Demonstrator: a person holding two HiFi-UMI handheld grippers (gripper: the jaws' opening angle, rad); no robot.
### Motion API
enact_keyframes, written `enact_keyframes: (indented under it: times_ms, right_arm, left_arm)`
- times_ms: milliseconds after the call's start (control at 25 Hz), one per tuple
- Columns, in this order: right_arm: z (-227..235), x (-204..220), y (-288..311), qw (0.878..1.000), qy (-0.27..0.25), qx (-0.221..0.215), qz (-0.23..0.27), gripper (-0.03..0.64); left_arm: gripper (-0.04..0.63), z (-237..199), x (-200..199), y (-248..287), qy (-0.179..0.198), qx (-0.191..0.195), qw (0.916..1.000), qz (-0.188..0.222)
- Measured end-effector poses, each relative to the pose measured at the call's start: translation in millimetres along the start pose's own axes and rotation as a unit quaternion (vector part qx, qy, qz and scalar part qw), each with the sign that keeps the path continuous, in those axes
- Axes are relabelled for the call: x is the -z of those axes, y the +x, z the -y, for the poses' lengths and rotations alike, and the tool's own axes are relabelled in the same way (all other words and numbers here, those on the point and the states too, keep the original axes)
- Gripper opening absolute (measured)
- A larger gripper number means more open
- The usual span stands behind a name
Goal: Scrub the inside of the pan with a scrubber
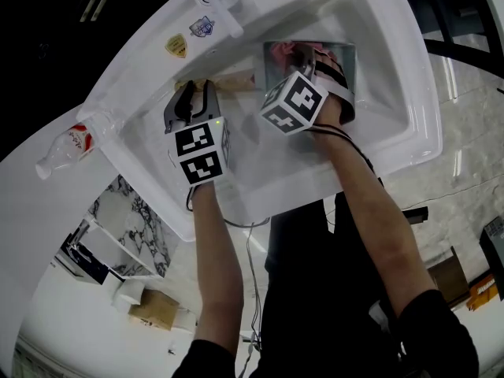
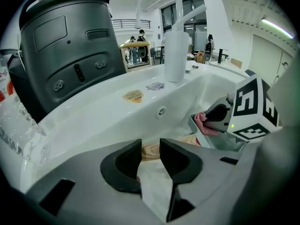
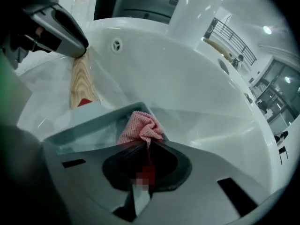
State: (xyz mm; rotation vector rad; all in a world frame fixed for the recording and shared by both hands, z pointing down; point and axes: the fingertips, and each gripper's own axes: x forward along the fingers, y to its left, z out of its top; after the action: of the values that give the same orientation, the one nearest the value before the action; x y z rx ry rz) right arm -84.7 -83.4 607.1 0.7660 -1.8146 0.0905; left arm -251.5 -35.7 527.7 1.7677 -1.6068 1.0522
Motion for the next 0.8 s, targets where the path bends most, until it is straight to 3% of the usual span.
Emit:
enact_keyframes:
  times_ms: [200,320,560,800]
  right_arm:
    - [-15.0,-33.5,0.7,0.996,-0.006,-0.034,0.085,0.029]
    - [-22.4,-40.4,0.0,0.993,-0.014,-0.055,0.105,0.029]
    - [-49.2,-28.4,-15.3,0.983,-0.074,-0.13,0.11,0.029]
    - [-35.1,5.8,-15.2,0.985,-0.139,-0.088,0.042,0.031]
  left_arm:
    - [0.14,-0.8,-0.3,0.0,0.0,-0.004,1.0,-0.001]
    - [0.14,-0.4,-0.1,0.3,0.001,-0.006,1.0,-0.002]
    - [0.134,0.2,-0.4,-0.3,0.002,-0.01,0.9999,-0.003]
    - [0.135,0.5,0.1,0.4,0.003,-0.007,0.9999,-0.007]
